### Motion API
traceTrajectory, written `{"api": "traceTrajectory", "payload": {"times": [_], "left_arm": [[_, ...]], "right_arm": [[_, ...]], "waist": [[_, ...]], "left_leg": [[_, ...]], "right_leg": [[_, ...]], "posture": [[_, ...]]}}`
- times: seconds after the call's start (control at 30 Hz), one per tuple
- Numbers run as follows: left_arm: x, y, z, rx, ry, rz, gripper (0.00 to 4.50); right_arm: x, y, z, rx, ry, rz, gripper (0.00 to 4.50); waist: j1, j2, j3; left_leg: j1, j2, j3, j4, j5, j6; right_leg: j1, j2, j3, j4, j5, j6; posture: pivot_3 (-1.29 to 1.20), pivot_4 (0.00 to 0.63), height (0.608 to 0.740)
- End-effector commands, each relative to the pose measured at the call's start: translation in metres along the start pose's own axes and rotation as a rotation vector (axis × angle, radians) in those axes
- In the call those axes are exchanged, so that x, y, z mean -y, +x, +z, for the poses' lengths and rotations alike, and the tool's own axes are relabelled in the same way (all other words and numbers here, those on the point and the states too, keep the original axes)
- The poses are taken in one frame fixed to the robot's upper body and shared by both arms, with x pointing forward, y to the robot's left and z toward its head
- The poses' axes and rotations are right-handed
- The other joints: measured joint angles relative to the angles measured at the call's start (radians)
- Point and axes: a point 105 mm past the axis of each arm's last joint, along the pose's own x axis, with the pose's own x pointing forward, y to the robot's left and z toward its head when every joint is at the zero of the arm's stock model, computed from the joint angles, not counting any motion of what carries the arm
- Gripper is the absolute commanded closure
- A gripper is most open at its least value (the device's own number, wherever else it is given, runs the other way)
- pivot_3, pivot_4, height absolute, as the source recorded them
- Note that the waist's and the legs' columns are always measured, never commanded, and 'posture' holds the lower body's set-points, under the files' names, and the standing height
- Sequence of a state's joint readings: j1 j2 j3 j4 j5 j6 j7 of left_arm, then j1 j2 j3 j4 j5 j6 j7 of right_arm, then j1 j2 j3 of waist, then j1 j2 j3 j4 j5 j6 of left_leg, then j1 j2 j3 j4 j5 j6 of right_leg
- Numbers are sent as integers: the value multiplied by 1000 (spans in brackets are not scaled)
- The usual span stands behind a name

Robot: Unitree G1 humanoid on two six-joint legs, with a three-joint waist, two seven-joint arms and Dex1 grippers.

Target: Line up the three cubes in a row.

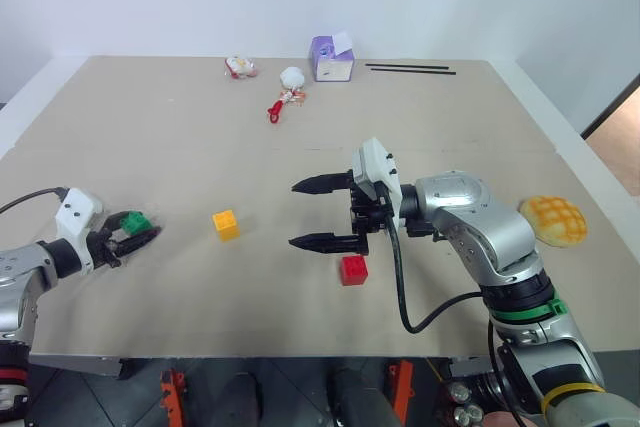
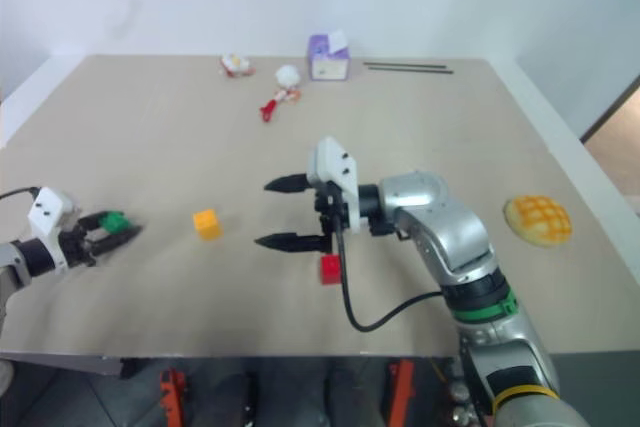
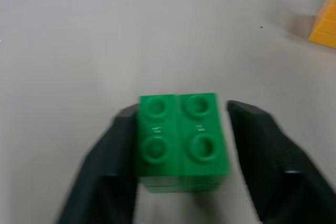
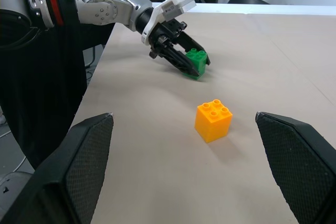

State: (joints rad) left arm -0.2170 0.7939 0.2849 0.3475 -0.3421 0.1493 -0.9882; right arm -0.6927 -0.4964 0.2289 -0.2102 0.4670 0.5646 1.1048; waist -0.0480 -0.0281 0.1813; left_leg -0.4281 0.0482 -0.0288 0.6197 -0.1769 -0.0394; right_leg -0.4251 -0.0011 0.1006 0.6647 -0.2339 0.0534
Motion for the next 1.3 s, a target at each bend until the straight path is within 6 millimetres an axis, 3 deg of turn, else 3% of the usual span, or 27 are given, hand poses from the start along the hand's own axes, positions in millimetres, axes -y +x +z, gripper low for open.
{"api": "traceTrajectory", "payload": {"times": [0.03, 0.17, 0.27, 0.4, 0.5, 0.57, 0.7, 0.87, 1.0, 1.3], "left_arm": [[1, -1, 8, 34, 33, -1, 3162], [14, 3, 20, 70, 65, -66, 3162], [28, 5, 41, 134, 77, -153, 3162], [45, 12, 91, 219, 123, -249, 3162], [72, 20, 113, 239, 165, -377, 3162], [102, 31, 117, 236, 204, -492, 3162], [149, 48, 118, 255, 200, -672, 3162], [190, 63, 91, 201, 248, -829, 3162], [203, 72, 78, 185, 260, -882, 3162], [211, 91, 65, 173, 267, -900, 3162]], "right_arm": [[3, -5, 15, 36, -56, -12, 0], [3, -9, 20, 48, -60, -9, 0], [0, -16, 20, 44, -51, 0, 0], [-12, -40, 15, 0, -5, 34, 0], [-16, -55, 14, -32, 9, 22, 0], [-18, -67, 9, -77, 8, 0, 0], [-17, -84, -5, -148, 28, -65, 0], [-19, -90, -7, -172, 19, -114, 0], [-21, -91, -5, -180, 12, -140, 0], [-26, -97, -9, -211, 27, -171, 0]], "waist": [[0, 0, 0], [0, 0, 0], [1, 0, 0], [4, -1, 0], [2, -1, 0], [2, -1, 0], [0, -1, 0], [-3, -1, 1], [0, -1, 0], [0, -1, 0]], "left_leg": [[0, 0, 0, 0, 0, 0], [0, 0, 0, 0, 0, 0], [0, 0, 0, 0, 0, 0], [-1, 0, -1, 0, 1, -1], [-2, 0, -1, 1, 1, -1], [-2, -1, 0, 1, 1, -2], [-1, -1, 1, 1, 1, -2], [-1, 0, 0, 1, 1, -1], [0, 0, 0, 3, 1, -1], [-1, 0, 1, 8, 1, -1]], "right_leg": [[0, 0, 0, 0, 0, 0], [0, 0, 0, 0, 0, 0], [0, 0, 0, 0, 0, 0], [1, 0, 0, 0, -1, 1], [1, 0, 0, 0, -1, 3], [1, 0, 1, 0, -2, 4], [2, 0, 3, 0, -3, 5], [1, 3, 4, 1, -1, 4], [2, 4, 5, 1, -1, 3], [3, 3, 6, 1, -1, 2]], "posture": [[0, 150, 740], [0, 150, 740], [0, 150, 740], [0, 150, 740], [0, 150, 740], [0, 150, 740], [0, 150, 740], [0, 150, 740], [0, 150, 740], [0, 150, 740]]}}
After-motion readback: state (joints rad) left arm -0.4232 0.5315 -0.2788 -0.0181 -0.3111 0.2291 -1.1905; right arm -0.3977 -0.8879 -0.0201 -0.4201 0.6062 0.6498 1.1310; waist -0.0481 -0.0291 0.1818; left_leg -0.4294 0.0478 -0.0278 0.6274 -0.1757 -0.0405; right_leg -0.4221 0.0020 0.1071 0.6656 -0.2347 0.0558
